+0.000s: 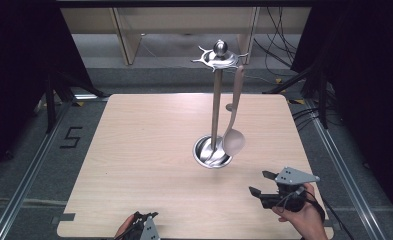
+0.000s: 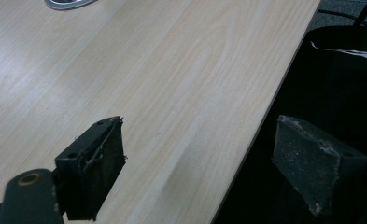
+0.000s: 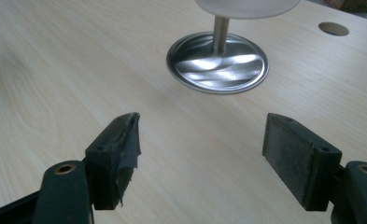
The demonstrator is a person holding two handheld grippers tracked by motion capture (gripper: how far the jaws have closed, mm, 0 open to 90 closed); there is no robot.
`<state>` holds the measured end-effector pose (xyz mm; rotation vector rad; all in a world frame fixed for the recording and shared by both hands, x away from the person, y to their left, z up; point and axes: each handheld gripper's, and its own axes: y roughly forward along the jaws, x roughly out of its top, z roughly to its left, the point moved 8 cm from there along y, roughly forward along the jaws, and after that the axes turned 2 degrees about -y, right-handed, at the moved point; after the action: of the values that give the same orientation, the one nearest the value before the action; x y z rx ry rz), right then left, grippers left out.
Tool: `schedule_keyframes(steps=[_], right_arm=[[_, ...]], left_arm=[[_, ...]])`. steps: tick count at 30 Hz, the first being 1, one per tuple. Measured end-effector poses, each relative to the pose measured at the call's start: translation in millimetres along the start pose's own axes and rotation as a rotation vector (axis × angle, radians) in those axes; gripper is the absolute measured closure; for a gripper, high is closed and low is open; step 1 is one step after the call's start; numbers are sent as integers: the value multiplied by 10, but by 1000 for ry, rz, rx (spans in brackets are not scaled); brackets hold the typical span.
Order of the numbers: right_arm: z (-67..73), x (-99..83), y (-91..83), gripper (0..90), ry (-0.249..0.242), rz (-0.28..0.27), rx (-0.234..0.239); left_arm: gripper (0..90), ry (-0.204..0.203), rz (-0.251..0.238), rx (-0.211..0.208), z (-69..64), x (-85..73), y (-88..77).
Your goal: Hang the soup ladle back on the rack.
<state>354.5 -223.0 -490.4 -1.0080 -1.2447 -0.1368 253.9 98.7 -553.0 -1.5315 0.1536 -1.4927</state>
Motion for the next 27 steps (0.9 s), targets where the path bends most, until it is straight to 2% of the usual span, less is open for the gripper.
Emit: schedule_keyframes(steps=[2, 3, 5, 6, 8, 10, 12, 16, 17, 19, 20, 21, 22, 23, 24, 25, 26, 27], right_arm=[[40, -38, 1, 283, 14, 10, 6], [34, -44, 16, 282, -6, -1, 1], [79, -85, 30, 282, 9, 11, 12], [82, -104, 35, 282, 1, 22, 21], [117, -131, 55, 281, 7, 22, 17], [113, -142, 68, 278, -19, 17, 20], [147, -170, 69, 275, -1, 28, 36], [194, -217, 70, 273, 18, 37, 34], [187, -219, 75, 270, -12, 28, 34], [213, -237, 71, 265, 1, 27, 33], [202, -240, 73, 261, -9, 24, 33], [231, -262, 65, 255, 15, 38, 42], [220, -263, 70, 250, 1, 30, 38], [235, -276, 68, 243, 15, 33, 39], [228, -285, 72, 237, -2, 29, 35], [252, -303, 69, 236, 18, 37, 40], [247, -310, 71, 233, 8, 36, 37], [267, -316, 66, 225, 23, 33, 35]], left_arm=[[159, 22, 10, 28, 38, -4, -18], [159, 15, 6, 28, 40, -1, -20], [158, -5, -18, 25, 34, 18, -23], [158, 8, -13, 34, 53, 18, -33], [158, 7, -10, 27, 57, 16, -42], [158, 2, -10, 37, 65, 11, -26], [159, 1, -8, 37, 68, 7, -23], [158, 2, -20, 40, 64, 25, -38], [158, -5, -26, 34, 58, 30, -40], [158, -15, -24, 27, 53, 24, -27], [158, -13, -23, 47, 67, 20, -30], [158, -15, -19, 41, 65, 16, -28], [158, -18, -16, 41, 66, 13, -25], [158, -25, -22, 23, 49, 16, -17], [158, -33, -28, 24, 44, 20, -13], [158, -29, -25, 31, 49, 19, -22], [158, -17, -17, 43, 67, 14, -25], [158, -17, -17, 41, 65, 14, -26]])
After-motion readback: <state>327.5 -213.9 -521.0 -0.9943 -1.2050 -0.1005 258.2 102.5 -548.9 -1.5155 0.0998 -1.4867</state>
